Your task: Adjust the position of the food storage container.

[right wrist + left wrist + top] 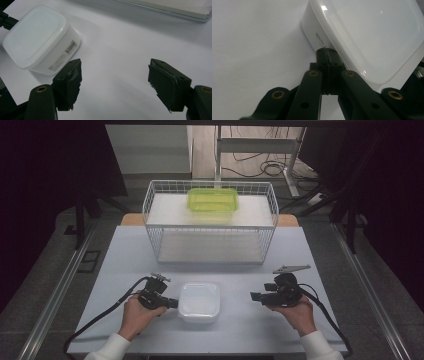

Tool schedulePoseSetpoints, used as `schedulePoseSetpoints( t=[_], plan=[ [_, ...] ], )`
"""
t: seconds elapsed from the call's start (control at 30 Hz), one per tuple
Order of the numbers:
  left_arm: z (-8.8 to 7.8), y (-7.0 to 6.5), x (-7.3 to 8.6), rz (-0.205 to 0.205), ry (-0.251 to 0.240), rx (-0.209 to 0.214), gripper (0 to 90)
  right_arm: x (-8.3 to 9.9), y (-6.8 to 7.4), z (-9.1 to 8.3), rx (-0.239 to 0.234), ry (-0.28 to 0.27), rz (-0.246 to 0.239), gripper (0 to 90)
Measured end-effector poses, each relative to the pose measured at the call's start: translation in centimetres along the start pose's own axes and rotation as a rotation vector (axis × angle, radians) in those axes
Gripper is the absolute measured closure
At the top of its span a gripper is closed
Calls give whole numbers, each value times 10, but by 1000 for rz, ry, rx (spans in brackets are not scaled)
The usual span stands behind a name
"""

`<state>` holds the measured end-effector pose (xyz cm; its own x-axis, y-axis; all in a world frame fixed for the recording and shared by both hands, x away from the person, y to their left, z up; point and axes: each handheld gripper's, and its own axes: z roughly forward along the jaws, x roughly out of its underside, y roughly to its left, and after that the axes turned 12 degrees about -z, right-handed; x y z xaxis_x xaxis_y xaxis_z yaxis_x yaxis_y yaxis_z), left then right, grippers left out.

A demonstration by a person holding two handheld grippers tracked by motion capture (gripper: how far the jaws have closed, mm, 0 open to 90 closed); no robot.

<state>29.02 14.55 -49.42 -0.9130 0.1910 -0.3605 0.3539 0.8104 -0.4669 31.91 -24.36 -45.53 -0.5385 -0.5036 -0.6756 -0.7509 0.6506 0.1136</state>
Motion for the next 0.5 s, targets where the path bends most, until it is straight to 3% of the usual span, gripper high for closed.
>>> schedulePoseSetpoints(
  t=[0.33,0.5],
  plan=[
    [17,-13,-7,-1,18,49,900,0,0,1,0,5,-2,268],
    [12,-11,-8,5,-9,35,900,0,0,0,2,2,-3,268]
  ],
)
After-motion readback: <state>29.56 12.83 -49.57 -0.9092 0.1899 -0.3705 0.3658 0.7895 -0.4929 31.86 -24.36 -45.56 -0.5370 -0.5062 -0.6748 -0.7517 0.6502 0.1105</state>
